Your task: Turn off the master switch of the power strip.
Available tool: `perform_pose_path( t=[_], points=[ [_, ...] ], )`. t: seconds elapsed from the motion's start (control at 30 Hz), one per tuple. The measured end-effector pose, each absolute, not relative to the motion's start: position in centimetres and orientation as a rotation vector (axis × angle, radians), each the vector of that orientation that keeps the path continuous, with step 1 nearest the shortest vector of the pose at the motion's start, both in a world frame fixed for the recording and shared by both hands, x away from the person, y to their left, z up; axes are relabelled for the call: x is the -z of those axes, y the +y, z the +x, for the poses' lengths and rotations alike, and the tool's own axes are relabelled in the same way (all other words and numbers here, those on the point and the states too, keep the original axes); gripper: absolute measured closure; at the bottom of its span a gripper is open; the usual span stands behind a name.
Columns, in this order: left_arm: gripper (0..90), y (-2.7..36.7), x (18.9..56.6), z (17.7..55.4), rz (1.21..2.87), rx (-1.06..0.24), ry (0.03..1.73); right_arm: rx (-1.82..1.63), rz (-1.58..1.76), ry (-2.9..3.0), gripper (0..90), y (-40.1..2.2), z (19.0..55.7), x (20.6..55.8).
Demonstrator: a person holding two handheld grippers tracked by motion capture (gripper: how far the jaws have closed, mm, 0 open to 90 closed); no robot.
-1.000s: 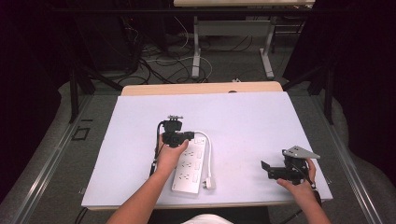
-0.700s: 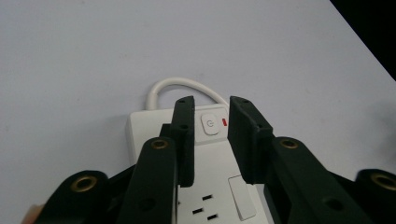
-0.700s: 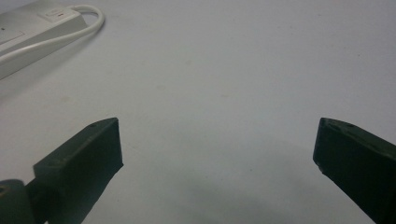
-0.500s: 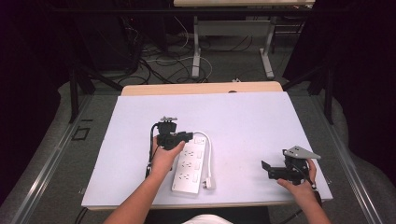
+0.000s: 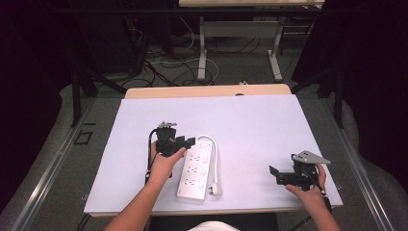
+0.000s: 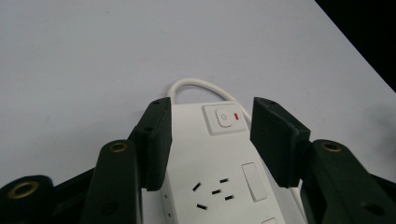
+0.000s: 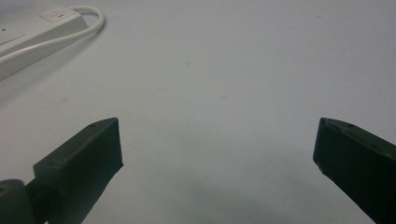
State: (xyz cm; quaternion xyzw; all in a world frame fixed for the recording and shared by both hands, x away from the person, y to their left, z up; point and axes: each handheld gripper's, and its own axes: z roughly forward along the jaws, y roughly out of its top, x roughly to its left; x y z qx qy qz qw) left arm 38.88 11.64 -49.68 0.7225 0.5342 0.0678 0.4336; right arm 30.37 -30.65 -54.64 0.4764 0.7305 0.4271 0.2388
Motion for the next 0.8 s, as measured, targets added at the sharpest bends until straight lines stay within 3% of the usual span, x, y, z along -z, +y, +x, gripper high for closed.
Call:
perform_pose_path(
  t=[0.4,0.8],
  points=[
    [34.9,12.8,49.8,38.4,1.813,-0.237,1.303,-1.172,1.290,1.999,0.7,-30.7,30.4,54.7],
    [29.7,14.3,49.8,38.1,1.815,-0.347,1.270,-1.174,1.290,1.998,0.7,-30.7,30.4,54.7]
  ],
)
